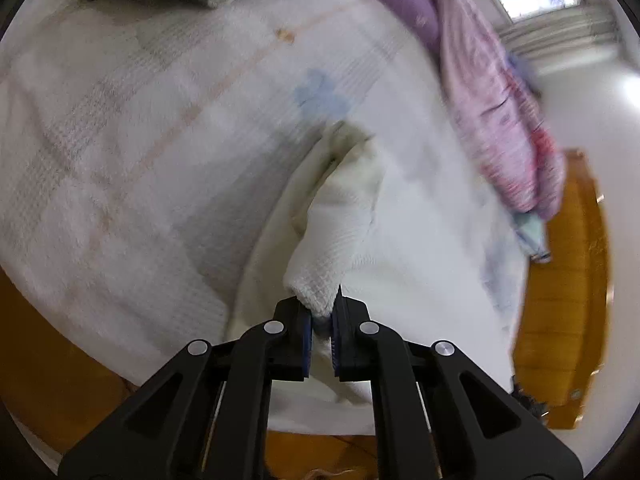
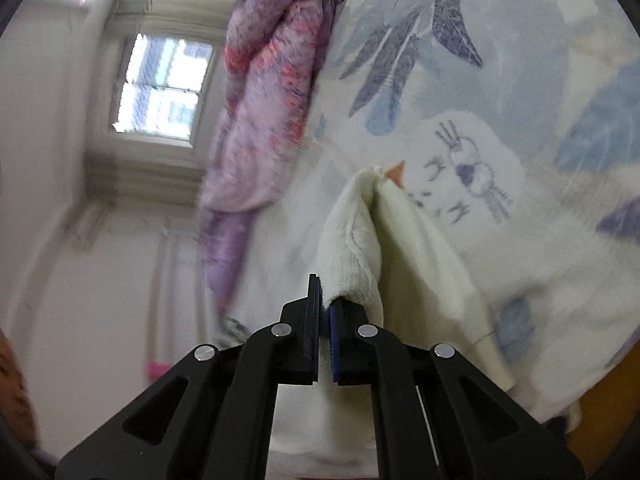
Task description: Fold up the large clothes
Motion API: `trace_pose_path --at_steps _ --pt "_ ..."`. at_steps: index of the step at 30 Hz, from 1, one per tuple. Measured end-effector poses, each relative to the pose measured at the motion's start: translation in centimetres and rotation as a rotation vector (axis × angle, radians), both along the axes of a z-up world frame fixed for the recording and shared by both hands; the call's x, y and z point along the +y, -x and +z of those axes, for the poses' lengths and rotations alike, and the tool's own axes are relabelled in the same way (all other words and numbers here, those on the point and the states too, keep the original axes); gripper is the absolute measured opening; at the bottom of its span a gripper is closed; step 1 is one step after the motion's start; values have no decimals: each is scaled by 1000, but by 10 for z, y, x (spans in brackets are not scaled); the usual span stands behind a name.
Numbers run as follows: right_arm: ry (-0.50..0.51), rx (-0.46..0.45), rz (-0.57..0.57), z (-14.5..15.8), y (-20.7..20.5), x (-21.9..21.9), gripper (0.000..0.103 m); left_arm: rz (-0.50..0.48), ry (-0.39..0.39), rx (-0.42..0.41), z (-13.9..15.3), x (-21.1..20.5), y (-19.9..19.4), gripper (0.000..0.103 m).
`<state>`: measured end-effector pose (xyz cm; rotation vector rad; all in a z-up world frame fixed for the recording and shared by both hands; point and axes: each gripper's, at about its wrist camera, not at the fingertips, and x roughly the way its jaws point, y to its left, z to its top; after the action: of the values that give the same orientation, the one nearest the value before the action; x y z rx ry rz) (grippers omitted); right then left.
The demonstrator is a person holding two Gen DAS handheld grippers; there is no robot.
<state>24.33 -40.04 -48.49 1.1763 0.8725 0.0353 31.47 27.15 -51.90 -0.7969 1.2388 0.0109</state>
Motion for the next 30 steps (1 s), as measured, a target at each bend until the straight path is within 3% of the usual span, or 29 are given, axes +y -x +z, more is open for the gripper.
trace_pose_path --at_steps 1,4,6,8,12,14,15,16,19,23,25,26,28,30 --pt "53 78 21 -22 -2 2 4 -23 -25 35 -18 -3 4 7" --pt "83 245 18 -84 9 1 4 -26 -65 149 -73 -10 20 8" --pt "64 285 -8 -107 14 1 6 7 -66 164 -95 -11 28 12" --pt "62 301 -24 -114 11 4 14 44 -76 156 -103 -9 32 24" --pt "124 370 -24 -102 4 5 25 33 -96 148 -99 -8 31 35" --pt "203 412 -47 -83 3 1 40 38 -102 141 -93 -8 32 57" --pt "258 418 -78 -68 4 -2 52 43 -102 134 -92 -7 33 63" --pt "330 429 -79 -55 2 -2 55 51 -97 123 -89 -4 34 65" --pt "544 412 -4 -25 -19 14 55 63 -75 103 -85 -3 42 67" --pt "668 184 192 13 -71 82 50 70 -65 96 -90 -7 52 72" --pt "673 82 332 16 -107 139 30 39 -79 102 -98 -17 53 72" --pt "671 46 397 13 -122 166 24 25 -103 90 -100 -21 55 74" --pt "670 4 527 -3 -157 228 4 2 -144 61 -101 -30 57 82" --pt "664 0 593 -20 -179 263 3 -27 -180 44 -101 -40 56 88"
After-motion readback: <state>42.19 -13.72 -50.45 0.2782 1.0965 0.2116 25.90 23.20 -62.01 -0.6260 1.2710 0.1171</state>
